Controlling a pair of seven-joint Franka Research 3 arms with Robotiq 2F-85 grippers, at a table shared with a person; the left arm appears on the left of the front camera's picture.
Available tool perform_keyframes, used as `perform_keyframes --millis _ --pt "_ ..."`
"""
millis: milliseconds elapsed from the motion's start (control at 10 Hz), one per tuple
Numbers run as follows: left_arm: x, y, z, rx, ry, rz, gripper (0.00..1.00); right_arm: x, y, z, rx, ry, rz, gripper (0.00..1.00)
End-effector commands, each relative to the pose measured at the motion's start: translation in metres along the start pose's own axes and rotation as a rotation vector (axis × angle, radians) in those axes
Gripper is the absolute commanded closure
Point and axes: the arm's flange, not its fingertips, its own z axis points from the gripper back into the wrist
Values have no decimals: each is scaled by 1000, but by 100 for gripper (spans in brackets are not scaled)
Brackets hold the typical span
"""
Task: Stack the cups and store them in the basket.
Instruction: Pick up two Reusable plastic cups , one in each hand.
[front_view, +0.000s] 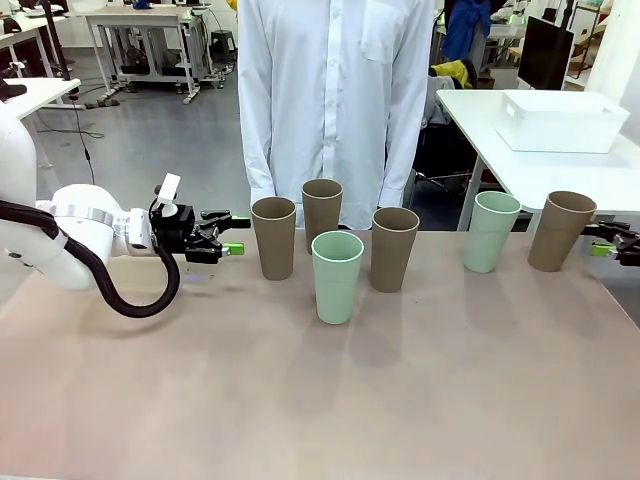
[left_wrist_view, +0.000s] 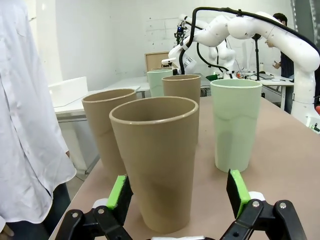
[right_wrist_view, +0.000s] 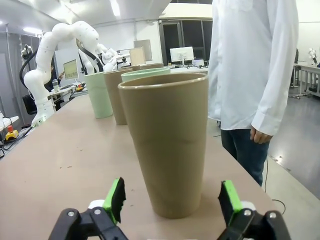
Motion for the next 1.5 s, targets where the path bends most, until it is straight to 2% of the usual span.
perform_keyframes --millis 0,300,600,1400 --pt "1 10 -6 20 -25 16 0 5 14 -10 -9 -2 42 0" --pt "-8 13 -6 65 -23 51 0 10 12 -20 -25 -34 32 0" --pt "-12 15 -10 76 -10 80 0 16 9 -31 -1 -20 -11 0" --pt "-16 24 -24 48 -17 89 0 17 16 -36 3 -26 -32 0"
